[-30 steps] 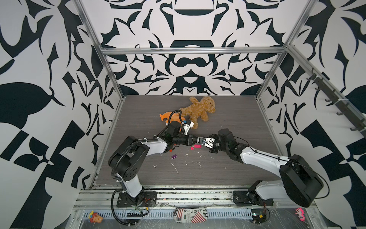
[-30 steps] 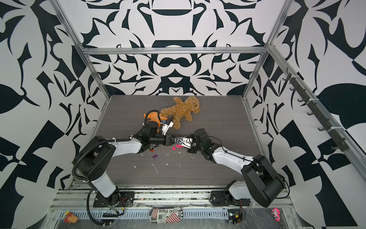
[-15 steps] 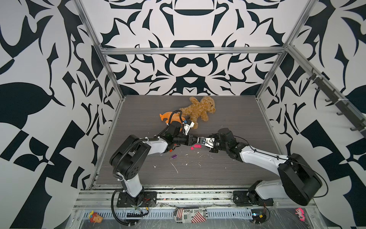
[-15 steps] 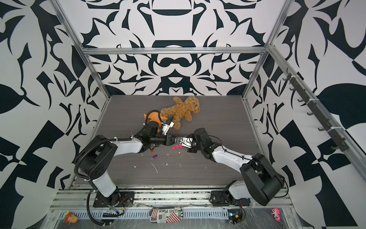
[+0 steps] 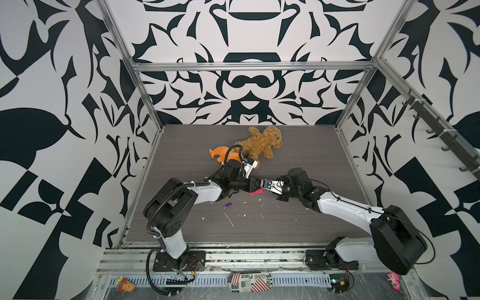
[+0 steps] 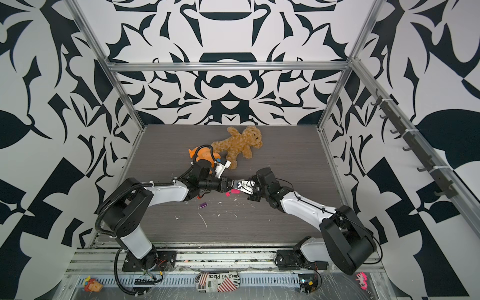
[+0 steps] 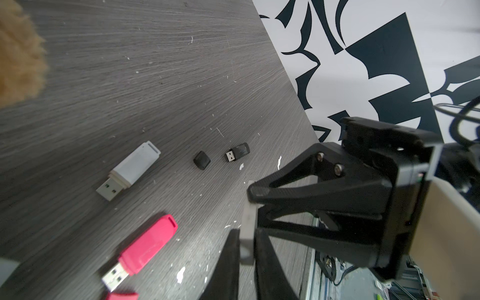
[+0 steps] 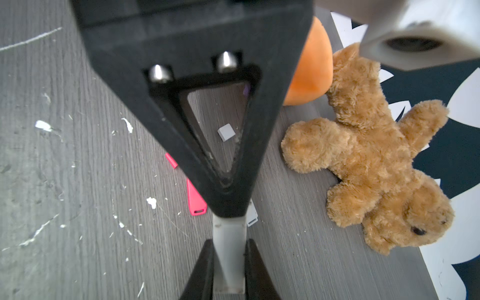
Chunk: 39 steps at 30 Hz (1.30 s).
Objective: Close the usb drive cover
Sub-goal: Close the cover of the USB drive, then place the USB drive at the center of the board.
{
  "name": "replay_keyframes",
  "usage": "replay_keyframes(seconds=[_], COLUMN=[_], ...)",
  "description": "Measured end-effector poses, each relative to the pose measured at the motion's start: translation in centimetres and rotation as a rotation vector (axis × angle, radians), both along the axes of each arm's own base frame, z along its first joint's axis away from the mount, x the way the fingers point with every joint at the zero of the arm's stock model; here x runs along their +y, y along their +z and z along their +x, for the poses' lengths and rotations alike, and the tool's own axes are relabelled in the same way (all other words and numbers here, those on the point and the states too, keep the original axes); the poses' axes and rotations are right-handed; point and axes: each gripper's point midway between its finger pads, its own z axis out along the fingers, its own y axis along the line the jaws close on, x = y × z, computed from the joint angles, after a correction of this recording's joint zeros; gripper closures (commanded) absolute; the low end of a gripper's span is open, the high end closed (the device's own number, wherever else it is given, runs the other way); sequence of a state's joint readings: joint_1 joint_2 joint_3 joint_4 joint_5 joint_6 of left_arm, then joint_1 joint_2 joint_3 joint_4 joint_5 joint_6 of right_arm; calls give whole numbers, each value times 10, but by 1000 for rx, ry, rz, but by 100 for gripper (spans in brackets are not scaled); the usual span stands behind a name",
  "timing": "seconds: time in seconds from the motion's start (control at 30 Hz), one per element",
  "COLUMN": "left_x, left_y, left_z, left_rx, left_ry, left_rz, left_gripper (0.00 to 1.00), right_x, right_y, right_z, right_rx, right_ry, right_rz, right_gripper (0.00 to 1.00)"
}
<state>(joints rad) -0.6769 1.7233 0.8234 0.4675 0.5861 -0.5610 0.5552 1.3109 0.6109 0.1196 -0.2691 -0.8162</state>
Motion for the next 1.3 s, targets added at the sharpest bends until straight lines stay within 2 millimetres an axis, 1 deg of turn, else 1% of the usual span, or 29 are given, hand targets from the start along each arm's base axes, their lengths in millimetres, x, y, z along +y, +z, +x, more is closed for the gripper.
replay_keyframes(seconds=[0.03, 0.1, 0.17, 0.23, 0.33, 0.47, 0.53, 0.67, 0.7, 0.8, 0.87, 0.93, 1.07, 1.13, 1.23, 1.3], left_x=[0, 0, 2, 4, 9, 16, 22, 43, 50, 67, 75, 81, 82, 80, 77, 76], left_y=[2, 6, 8, 11, 19, 38, 49, 66, 68, 67, 67, 72, 89, 92, 89, 83], left_z=[1, 4, 7, 9, 14, 18, 21, 30, 33, 41, 48, 56, 73, 81, 93, 99], left_rx=[-8, -22, -32, -40, -62, -113, -138, -188, -198, -206, -209, -224, -272, -287, -294, -290], left_ry=[2, 8, 20, 30, 50, 69, 83, 133, 149, 187, 205, 220, 230, 230, 237, 243], left_rz=[0, -2, 0, 0, -3, -18, -22, -5, 8, 77, 131, 174, 226, 240, 260, 277], left_gripper=[77, 70, 66, 60, 54, 52, 51, 51, 51, 51, 51, 52, 52, 52, 52, 52], right_x=[-3, -8, -14, -20, -33, -51, -57, -63, -64, -67, -69, -68, -65, -64, -61, -59], right_y=[2, 4, 3, 0, -11, -26, -31, -33, -33, -37, -42, -45, -49, -50, -52, -57], right_z=[0, 1, 1, 0, -1, -4, -5, -13, -15, -25, -33, -40, -50, -53, -58, -60], right_rx=[0, 3, 16, 35, 74, 124, 145, 192, 204, 244, 276, 299, 329, 340, 359, 376], right_ry=[-7, -23, -38, -53, -82, -120, -129, -119, -114, -98, -88, -75, -50, -42, -33, -24], right_rz=[1, 1, -6, -18, -58, -137, -169, -222, -232, -254, -273, -286, -294, -287, -276, -280], right_gripper=[82, 82, 82, 81, 80, 79, 79, 79, 79, 79, 79, 79, 78, 78, 78, 78])
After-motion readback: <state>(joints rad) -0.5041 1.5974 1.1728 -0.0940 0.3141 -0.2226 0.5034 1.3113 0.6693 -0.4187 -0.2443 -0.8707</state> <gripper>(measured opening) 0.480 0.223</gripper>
